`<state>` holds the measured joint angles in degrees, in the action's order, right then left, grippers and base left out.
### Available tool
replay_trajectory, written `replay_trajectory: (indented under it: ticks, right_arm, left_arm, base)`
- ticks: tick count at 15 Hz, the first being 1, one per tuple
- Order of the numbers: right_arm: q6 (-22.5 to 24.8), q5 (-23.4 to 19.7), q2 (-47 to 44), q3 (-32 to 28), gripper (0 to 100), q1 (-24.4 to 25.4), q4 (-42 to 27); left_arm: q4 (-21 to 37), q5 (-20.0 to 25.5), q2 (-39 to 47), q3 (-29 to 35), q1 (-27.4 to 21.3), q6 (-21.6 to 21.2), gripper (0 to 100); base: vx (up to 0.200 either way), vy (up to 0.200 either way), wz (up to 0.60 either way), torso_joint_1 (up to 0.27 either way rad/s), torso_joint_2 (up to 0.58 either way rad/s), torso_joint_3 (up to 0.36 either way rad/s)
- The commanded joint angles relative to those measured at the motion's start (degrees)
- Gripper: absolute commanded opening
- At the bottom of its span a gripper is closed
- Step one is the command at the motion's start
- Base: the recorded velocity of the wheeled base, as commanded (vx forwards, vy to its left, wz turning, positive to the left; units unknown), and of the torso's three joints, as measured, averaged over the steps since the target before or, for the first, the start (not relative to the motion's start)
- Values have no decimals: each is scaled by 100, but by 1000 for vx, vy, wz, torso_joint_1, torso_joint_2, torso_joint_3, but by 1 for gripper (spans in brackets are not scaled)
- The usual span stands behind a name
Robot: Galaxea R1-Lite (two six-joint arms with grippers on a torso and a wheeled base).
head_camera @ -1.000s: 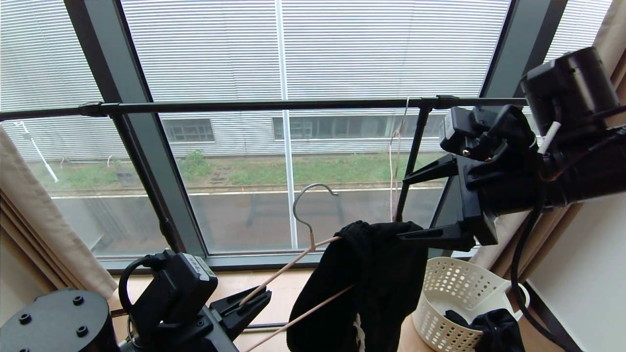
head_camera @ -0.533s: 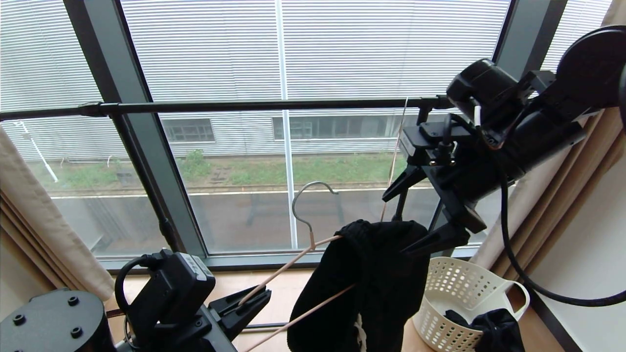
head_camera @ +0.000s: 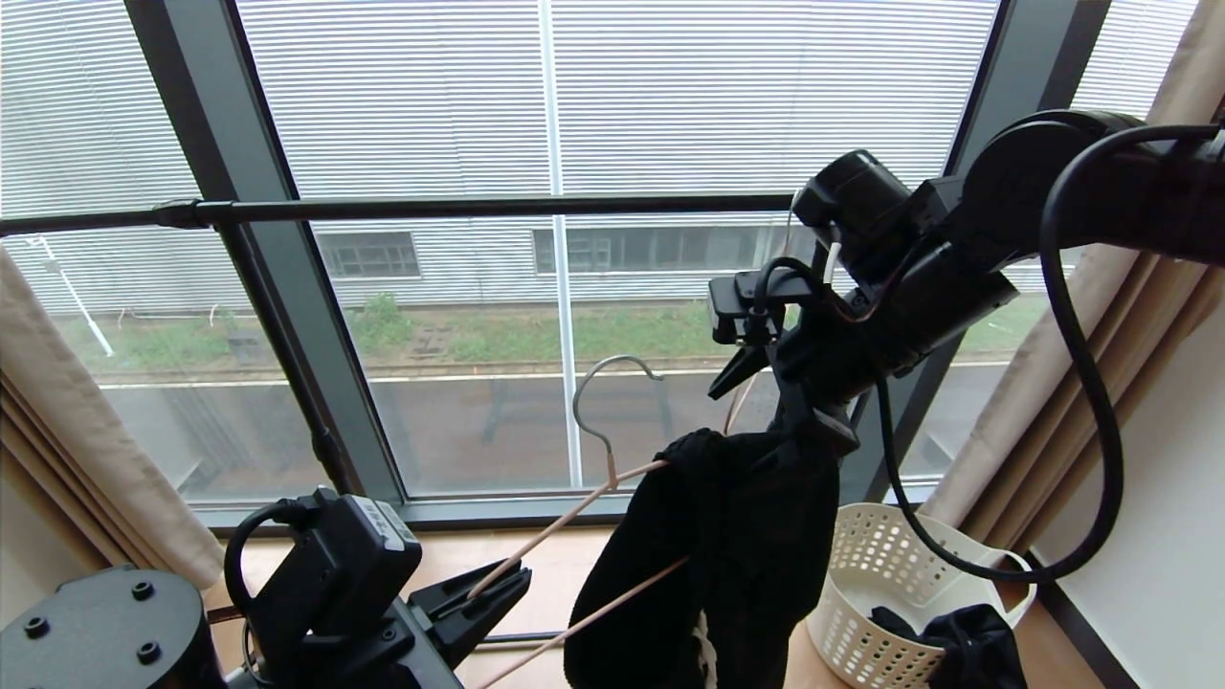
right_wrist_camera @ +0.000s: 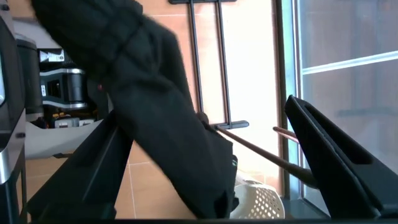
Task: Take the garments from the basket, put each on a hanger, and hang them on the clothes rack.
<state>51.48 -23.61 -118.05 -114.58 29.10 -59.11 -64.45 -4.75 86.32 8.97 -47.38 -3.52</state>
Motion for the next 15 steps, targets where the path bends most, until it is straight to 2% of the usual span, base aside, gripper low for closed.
replay_trajectory:
  ticks: [1,7,9,15]
  right_arm:
    - [-68,6,-104,-1,100,61,110]
    - [-112,-3,-86,-1,100,377,181]
    - [-384,6,-77,-1,100,579,251]
    - [-376,-56,-60,-1,100,606,137]
  left_arm:
    - [-6,1,-1,-1,-8,1,0]
    - [-6,1,-1,-1,-8,1,0]
    - [-15,1,-10,-1,-16,-8,0]
    - [-217,1,-1,-45,-16,1,0]
  base:
    - [0,0,0,0,0,0]
    - [0,0,0,0,0,0]
    - [0,0,0,0,0,0]
    - [0,0,0,0,0,0]
